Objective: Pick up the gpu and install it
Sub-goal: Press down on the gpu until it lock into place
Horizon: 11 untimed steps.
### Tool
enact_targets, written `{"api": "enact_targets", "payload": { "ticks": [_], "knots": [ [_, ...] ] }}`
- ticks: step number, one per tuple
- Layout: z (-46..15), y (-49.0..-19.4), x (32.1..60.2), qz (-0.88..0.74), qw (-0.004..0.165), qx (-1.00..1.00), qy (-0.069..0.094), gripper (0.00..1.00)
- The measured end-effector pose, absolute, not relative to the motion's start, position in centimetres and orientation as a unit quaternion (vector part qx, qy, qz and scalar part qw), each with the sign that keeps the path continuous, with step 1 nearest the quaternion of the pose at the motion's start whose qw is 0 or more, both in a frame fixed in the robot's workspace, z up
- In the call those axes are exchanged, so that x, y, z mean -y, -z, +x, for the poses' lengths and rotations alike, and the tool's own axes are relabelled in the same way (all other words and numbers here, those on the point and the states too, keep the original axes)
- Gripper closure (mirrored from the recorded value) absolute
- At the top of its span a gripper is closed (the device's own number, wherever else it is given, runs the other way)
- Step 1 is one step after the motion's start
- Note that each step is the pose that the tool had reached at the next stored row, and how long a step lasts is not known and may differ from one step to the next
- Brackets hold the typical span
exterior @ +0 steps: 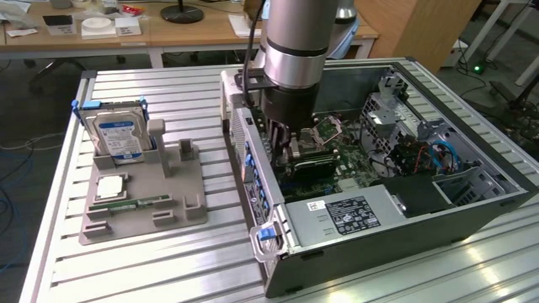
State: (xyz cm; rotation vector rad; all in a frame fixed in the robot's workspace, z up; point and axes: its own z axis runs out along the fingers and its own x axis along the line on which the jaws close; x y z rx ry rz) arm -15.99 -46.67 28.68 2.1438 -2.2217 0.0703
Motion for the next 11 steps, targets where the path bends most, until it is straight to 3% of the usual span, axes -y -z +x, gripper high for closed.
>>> {"api": "enact_targets", "payload": {
  "ticks": [11],
  "knots": [
    [-16.59,-28.05,46.82,0.694,0.027,0.719,-0.02,0.89]
  ]
}}
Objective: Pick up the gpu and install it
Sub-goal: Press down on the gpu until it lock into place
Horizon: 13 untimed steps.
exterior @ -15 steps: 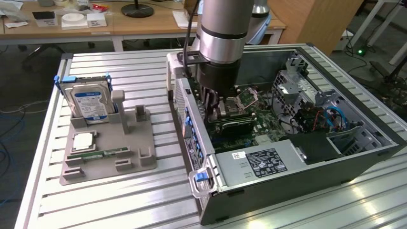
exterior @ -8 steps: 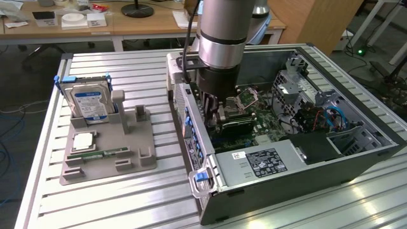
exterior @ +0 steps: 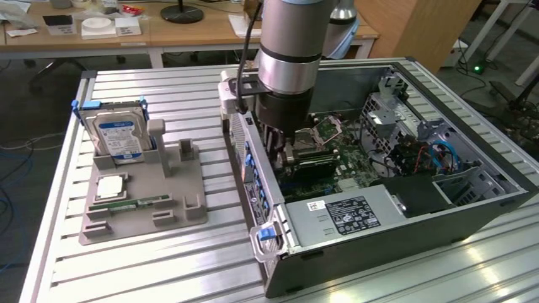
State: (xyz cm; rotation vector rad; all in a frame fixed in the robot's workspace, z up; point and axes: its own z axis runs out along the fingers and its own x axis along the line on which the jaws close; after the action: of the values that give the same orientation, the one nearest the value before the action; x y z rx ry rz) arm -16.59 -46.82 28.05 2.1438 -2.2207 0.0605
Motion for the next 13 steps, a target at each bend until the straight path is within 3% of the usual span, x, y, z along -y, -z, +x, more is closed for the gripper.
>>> {"api": "enact_targets", "payload": {
  "ticks": [13],
  "knots": [
    [-13.6,-28.1,46.8,0.694,0.072,0.716,0.024,0.89]
  ]
}}
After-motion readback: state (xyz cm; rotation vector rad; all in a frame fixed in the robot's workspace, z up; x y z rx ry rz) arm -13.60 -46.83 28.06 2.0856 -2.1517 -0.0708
